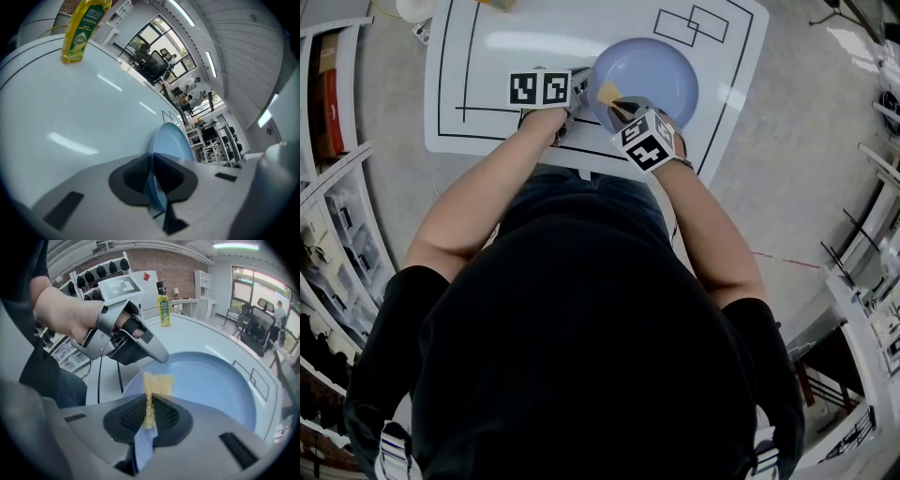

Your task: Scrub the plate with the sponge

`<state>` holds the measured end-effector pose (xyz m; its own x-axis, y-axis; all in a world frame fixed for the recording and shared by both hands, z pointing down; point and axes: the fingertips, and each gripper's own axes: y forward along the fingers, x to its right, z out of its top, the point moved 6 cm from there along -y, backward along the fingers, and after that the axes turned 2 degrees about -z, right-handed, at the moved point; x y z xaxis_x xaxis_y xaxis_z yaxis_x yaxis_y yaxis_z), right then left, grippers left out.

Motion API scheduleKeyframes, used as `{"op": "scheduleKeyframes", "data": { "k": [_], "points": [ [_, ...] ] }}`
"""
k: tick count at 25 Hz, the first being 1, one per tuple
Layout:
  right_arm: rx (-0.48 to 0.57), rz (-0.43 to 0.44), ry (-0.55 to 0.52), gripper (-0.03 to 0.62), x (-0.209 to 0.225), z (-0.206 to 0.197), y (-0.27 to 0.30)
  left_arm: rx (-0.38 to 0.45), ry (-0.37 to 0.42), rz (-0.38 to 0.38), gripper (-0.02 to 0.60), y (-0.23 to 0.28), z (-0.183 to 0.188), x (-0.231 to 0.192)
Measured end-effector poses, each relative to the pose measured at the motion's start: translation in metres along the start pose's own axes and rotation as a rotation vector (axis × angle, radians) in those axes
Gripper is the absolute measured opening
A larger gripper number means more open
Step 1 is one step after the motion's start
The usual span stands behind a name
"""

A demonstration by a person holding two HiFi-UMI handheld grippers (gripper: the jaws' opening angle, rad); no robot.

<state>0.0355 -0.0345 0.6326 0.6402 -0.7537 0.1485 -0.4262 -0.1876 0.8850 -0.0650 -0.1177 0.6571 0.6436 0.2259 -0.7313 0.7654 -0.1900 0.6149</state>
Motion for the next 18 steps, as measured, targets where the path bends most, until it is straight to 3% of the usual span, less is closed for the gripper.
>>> {"op": "scheduleKeyframes", "data": {
  "k": [8, 12, 18],
  "points": [
    [-0.094, -0.081, -0.152, 0.029, 0.007, -0.016, 0.008, -0.013, -0.017, 0.001, 0.031, 0.000, -0.002, 0.000],
    [-0.097, -0.070, -0.156, 0.029, 0.007, -0.009, 0.016, -0.019, 0.018, 0.018, 0.029, -0.002, -0.002, 0.000],
    [-0.080, -0.062, -0.141, 0.029, 0.017, 0.002, 0.019, -0.025, -0.008, 0.008, 0.029, -0.006, -0.006, 0.000]
  ]
}}
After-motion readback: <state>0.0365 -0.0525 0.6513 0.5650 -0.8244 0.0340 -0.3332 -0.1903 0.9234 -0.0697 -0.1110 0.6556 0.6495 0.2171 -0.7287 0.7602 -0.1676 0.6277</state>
